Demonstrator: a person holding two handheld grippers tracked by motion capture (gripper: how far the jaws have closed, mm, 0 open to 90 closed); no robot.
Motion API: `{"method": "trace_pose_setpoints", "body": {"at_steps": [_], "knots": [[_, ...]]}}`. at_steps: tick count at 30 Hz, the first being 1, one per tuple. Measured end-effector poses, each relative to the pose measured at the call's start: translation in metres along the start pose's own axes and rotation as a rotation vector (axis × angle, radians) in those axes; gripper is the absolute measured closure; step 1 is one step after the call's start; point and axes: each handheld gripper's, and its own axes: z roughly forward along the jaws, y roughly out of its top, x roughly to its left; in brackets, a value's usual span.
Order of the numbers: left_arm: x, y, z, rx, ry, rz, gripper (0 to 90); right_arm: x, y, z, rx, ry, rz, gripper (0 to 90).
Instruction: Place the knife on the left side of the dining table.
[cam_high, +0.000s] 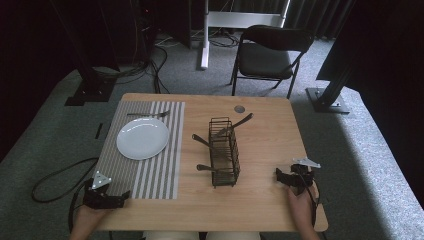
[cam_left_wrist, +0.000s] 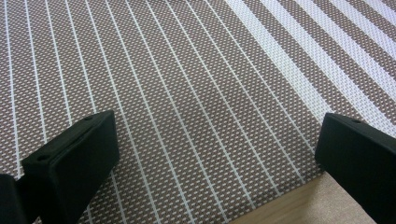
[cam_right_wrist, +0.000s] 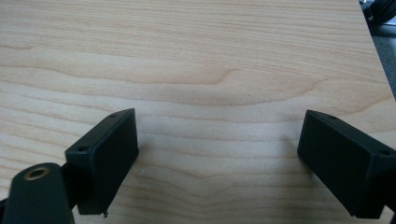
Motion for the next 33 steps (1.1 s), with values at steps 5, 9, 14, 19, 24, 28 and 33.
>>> {"method": "trace_pose_setpoints", "body": {"at_steps": [5, 9, 14, 19, 24, 28, 33], "knots": [[0.0, 0.0, 0.0, 0.0, 0.0, 0.0, 0.0, 0.0, 0.0, 0.0, 0.0, -0.001, 0.001, 11.4], [0.0, 0.0, 0.0, 0.001, 0.0, 0.001, 0.0, 0.0, 0.0, 0.0, 0.0, -0.001, 0.001, 11.4], [0.0, 0.0, 0.0, 0.002, -0.001, 0.002, 0.0, 0.0, 0.0, 0.0, 0.0, -0.001, 0.001, 11.4], [0.0, 0.002, 0.0, 0.015, -0.002, 0.002, 0.0, 0.0, 0.0, 0.0, 0.0, -0.001, 0.001, 11.4], [-0.003, 0.005, 0.0, 0.027, 0.012, -0.013, 1.4, 0.0, 0.0, 0.0, 0.0, -0.001, 0.001, 11.4], [-0.012, 0.011, -0.001, 0.047, -0.006, 0.019, 1.4, 0.0, 0.0, 0.0, 0.0, -0.001, 0.001, 11.4], [-0.021, 0.028, -0.005, 0.017, -0.077, 0.025, 3.3, 0.0, 0.0, 0.0, 0.0, -0.001, 0.001, 11.4]]}}
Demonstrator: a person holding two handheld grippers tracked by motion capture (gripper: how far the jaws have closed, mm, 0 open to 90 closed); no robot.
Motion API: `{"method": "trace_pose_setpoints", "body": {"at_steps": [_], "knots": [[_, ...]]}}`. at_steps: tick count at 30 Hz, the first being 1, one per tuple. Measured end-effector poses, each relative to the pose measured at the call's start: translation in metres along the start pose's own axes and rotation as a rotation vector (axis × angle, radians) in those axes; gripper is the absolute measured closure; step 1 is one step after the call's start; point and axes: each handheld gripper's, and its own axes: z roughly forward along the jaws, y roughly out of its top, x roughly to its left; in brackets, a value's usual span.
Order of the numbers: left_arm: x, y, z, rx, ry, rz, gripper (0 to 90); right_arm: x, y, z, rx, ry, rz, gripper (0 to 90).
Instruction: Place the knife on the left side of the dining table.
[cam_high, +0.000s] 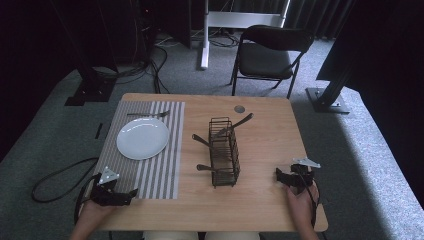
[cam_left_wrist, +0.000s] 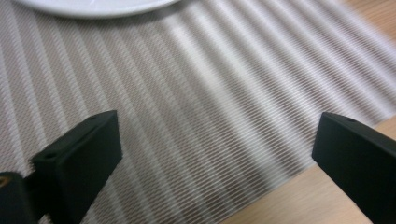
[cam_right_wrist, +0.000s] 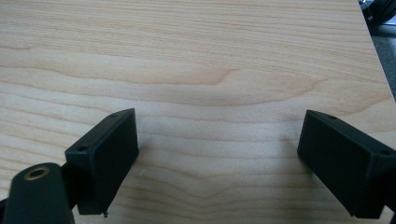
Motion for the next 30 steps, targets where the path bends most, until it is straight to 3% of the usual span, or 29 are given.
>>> {"method": "trace_pose_setpoints", "body": {"at_steps": [10, 18, 21, 25, 30], "knots": [[-0.024, 0.037, 0.0, -0.038, -0.085, 0.068, 3.4, 0.0, 0.0, 0.0, 0.0, 0.0, 0.0, 11.4], [-0.045, 0.072, -0.004, -0.101, -0.15, 0.126, 3.4, 0.0, 0.0, 0.0, 0.0, 0.0, 0.0, 11.4], [-0.053, 0.085, -0.005, -0.119, -0.149, 0.145, 4.7, 0.0, 0.0, 0.0, 0.0, 0.0, -0.001, 11.4], [-0.062, 0.103, -0.006, -0.141, -0.178, 0.177, 4.7, 0.0, 0.0, 0.0, 0.0, 0.0, -0.002, 11.4], [-0.07, 0.124, -0.005, -0.172, -0.21, 0.183, 4.8, 0.0, 0.0, 0.0, -0.001, 0.0, -0.001, 11.4]]}}
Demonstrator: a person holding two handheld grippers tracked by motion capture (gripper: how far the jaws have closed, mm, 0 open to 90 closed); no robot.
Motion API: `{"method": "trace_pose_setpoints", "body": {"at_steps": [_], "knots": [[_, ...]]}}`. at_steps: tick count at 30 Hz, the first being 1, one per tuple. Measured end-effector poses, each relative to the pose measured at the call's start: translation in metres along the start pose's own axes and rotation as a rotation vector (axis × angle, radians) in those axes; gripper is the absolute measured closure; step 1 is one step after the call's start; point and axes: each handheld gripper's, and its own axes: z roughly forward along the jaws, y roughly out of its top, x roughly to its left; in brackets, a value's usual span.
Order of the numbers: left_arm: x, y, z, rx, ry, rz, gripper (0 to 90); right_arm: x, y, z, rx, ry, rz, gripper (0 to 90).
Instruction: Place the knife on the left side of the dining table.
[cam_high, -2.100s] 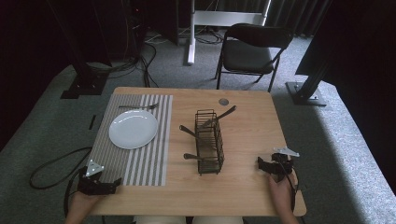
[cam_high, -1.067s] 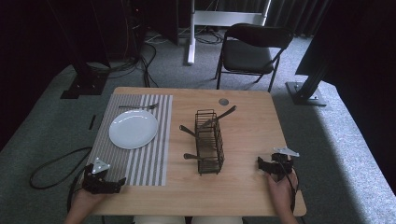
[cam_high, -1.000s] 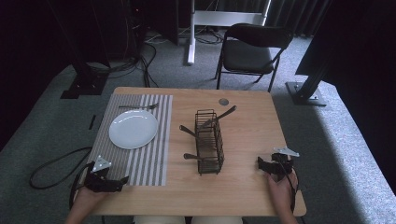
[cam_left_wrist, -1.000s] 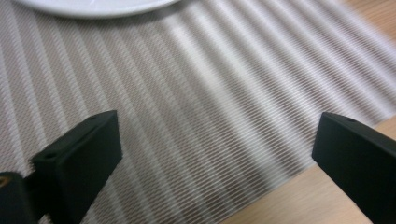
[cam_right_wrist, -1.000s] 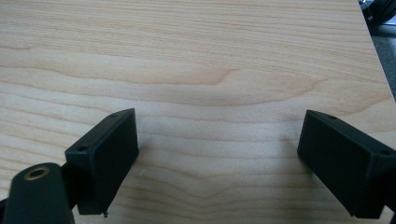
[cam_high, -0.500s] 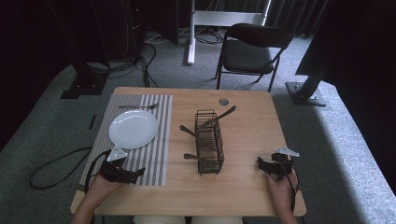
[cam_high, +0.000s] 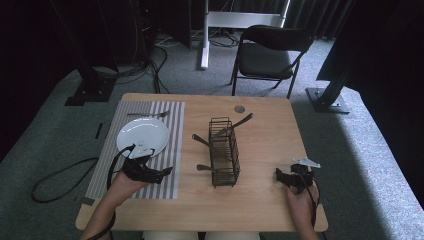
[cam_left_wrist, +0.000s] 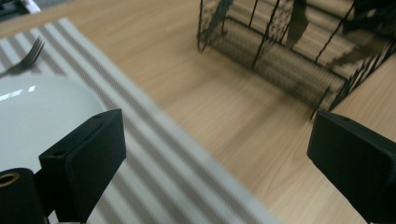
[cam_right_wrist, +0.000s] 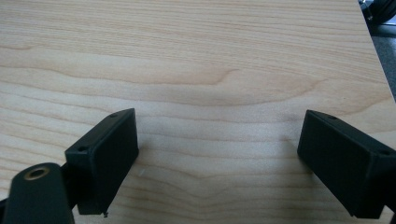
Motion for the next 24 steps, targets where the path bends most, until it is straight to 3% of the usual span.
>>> {"method": "trace_pose_setpoints", "body": {"at_steps": [15, 19, 24], "knots": [[-0.018, 0.058, 0.016, -0.077, -0.073, 0.064, 7.9, 0.0, 0.0, 0.0, 0.0, 0.0, 0.001, 11.5], [-0.023, 0.071, 0.018, -0.125, -0.091, 0.058, 13.2, 0.0, 0.0, 0.0, 0.0, 0.0, 0.002, 11.5], [-0.028, 0.078, 0.026, -0.148, -0.119, 0.043, 17.1, 0.0, 0.0, 0.0, 0.0, -0.001, 0.0, 11.4]]}}
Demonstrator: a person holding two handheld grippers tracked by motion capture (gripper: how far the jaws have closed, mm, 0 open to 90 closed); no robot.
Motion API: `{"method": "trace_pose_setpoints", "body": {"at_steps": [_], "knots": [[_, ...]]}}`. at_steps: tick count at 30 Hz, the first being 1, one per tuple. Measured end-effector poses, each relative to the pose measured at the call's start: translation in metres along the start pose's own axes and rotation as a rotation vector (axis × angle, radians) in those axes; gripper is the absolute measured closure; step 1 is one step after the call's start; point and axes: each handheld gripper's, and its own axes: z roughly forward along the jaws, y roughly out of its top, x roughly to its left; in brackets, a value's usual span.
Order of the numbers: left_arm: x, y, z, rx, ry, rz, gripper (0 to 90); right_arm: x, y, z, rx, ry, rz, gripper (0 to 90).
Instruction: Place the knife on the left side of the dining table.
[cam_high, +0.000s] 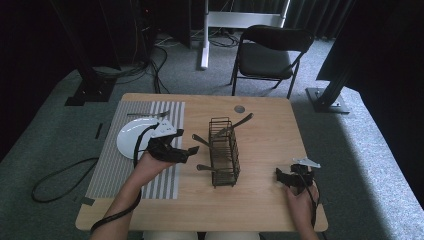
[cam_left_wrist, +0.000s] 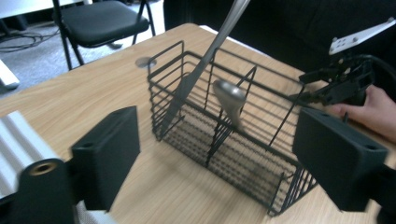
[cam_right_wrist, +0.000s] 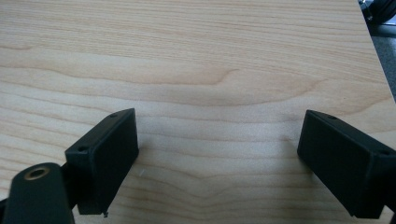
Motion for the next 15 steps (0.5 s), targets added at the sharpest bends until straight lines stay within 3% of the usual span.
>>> {"method": "trace_pose_setpoints", "body": {"at_steps": [3, 6, 13, 15], "knots": [[-0.001, 0.0, 0.006, -0.009, 0.014, -0.014, 28.8, 0.0, 0.0, 0.0, 0.0, 0.0, 0.0, 11.5], [0.001, -0.001, 0.009, -0.036, -0.006, -0.05, 40.3, 0.0, 0.0, 0.0, 0.0, 0.0, 0.0, 11.4], [-0.001, 0.001, 0.014, -0.035, -0.014, -0.044, 60.6, 0.0, 0.0, 0.0, 0.0, 0.0, 0.0, 11.5], [-0.002, 0.001, 0.015, -0.049, -0.008, -0.059, 65.0, 0.0, 0.0, 0.0, 0.0, 0.0, 0.0, 11.5]]}}
